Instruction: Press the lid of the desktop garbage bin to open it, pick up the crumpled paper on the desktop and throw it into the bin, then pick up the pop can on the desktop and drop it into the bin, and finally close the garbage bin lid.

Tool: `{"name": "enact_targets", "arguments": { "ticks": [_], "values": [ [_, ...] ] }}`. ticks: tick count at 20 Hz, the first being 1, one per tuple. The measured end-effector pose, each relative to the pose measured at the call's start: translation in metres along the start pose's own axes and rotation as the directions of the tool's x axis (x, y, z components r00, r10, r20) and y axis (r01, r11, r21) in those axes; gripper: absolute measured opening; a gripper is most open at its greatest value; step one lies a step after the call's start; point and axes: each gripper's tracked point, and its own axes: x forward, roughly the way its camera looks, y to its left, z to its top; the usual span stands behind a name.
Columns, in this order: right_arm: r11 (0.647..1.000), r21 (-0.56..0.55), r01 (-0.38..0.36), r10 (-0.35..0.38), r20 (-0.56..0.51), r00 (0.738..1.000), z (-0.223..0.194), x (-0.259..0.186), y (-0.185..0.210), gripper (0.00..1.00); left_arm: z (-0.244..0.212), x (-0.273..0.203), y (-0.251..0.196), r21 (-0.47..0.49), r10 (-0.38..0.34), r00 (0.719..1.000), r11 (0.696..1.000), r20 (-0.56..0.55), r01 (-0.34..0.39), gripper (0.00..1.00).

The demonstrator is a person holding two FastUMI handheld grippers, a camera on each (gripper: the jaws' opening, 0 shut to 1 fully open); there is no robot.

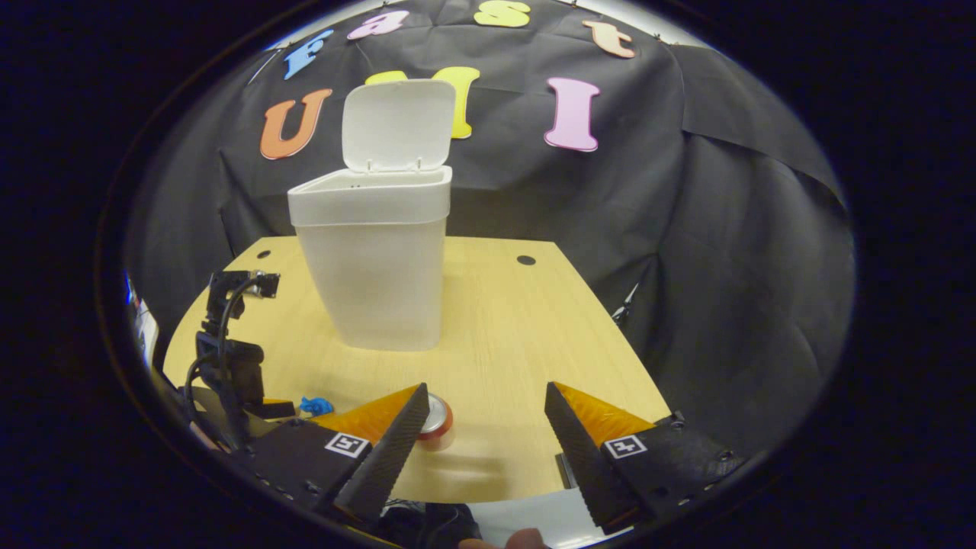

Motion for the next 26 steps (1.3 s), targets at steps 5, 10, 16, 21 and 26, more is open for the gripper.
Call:
{"name": "enact_targets", "arguments": {
  "ticks": [5, 10, 16, 21, 26],
  "values": [
    [1.0, 0.006, -0.022, 0.022, -0.043, 0.999, -0.017, -0.003, 0.008, 0.96, -0.004, 0.008, 0.007, -0.014, 0.018, 1.0, 1.0, -0.015, -0.018, 0.89],
    [0.999, 0.01, -0.034, 0.035, -0.064, 0.997, -0.026, -0.007, 0.012, 0.96, -0.001, 0.01, 0.01, 0.031, 0.018, 1.0, 0.999, 0.003, -0.018, 0.79],
    [0.999, 0.01, -0.049, 0.05, -0.106, 0.993, -0.046, -0.011, 0.019, 0.98, 0.006, 0.015, 0.016, 0.085, 0.027, 0.999, 0.996, 0.027, -0.029, 0.59],
    [0.998, 0.008, -0.061, 0.062, -0.119, 0.991, -0.057, -0.011, 0.024, 0.96, 0.008, 0.016, 0.016, 0.091, 0.014, 0.999, 0.996, 0.038, -0.017, 0.42],
    [0.997, 0.009, -0.078, 0.079, -0.156, 0.985, -0.074, -0.002, 0.025, 0.96, 0.025, 0.001, 0.015, 0.067, 0.0, 0.997, 0.998, 0.072, -0.005, 0.38]
  ]
}}
